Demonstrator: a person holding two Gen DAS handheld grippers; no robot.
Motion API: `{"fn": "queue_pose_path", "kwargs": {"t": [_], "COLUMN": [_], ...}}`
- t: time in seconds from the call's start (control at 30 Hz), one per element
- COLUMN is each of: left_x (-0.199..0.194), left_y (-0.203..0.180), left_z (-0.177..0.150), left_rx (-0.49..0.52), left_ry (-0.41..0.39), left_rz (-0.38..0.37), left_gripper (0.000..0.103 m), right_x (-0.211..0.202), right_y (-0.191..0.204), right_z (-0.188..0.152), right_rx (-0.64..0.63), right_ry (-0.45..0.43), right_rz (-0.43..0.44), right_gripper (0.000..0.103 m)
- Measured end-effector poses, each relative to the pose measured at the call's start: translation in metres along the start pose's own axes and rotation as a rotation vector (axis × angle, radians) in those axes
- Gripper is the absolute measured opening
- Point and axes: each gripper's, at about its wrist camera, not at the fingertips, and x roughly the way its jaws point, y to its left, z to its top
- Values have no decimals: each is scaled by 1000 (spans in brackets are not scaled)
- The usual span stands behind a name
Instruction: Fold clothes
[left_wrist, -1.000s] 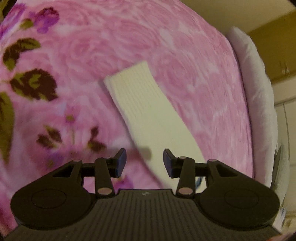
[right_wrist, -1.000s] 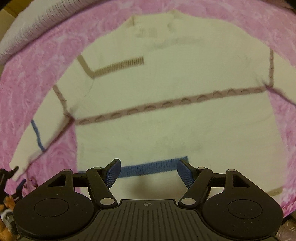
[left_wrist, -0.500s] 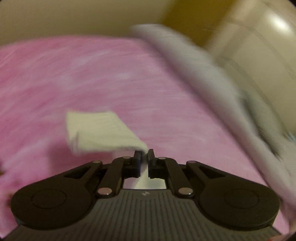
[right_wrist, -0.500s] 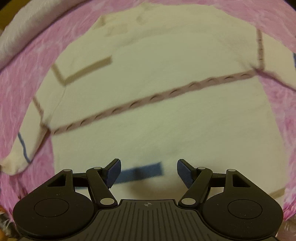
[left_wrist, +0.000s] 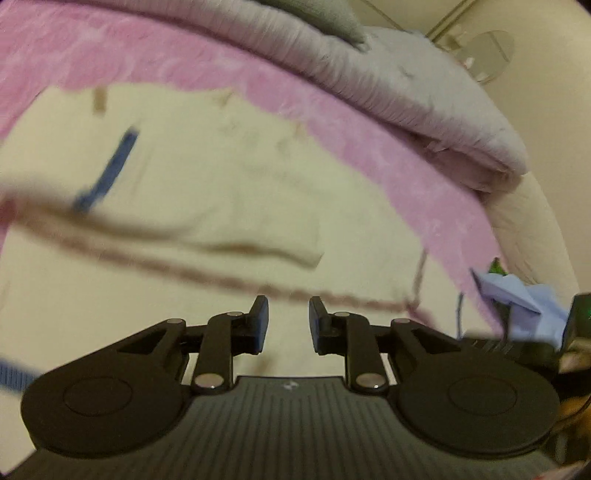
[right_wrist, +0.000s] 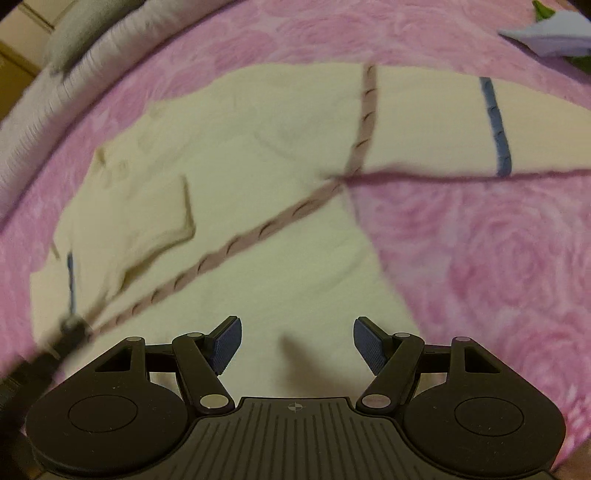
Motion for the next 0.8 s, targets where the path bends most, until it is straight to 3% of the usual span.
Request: {"fn": "queue_pose_path", "kwargs": {"t": [0.1,0.27,0.33,0.37,0.57,0.73,0.77,0.8], "left_x": [-8,-22,-30,-32,-34,-28,-27,-27], "left_y": [14,38,45,48,61,76,79,83], "left_z": [-10,5,16,19,32,41,44,47], "left_rx": [-19,-30,-32,-35,-44,-60,-67,-73], "left_ry": [0,-45,-68,-76,-65,-46,-46,-47], "left_rz": [75,185,212,217,216,226,226,226], "left_gripper": [19,19,19,19,19,19,19,19], "right_x": [0,29,46,56,102,118,119,121], "right_y": [-18,-18,-13,-12,0,17,21,25], "right_z": [9,23,28,31,40,52,55,58], "right_rx": [32,174,237,289,512,482,462,442], "right_ry": [-20,-19,-17,-4,2,-15,-22,-29], "right_rz": [122,379,449,471,507,456,444,432], "right_gripper": [70,70,51,50,50,49,43,14]}}
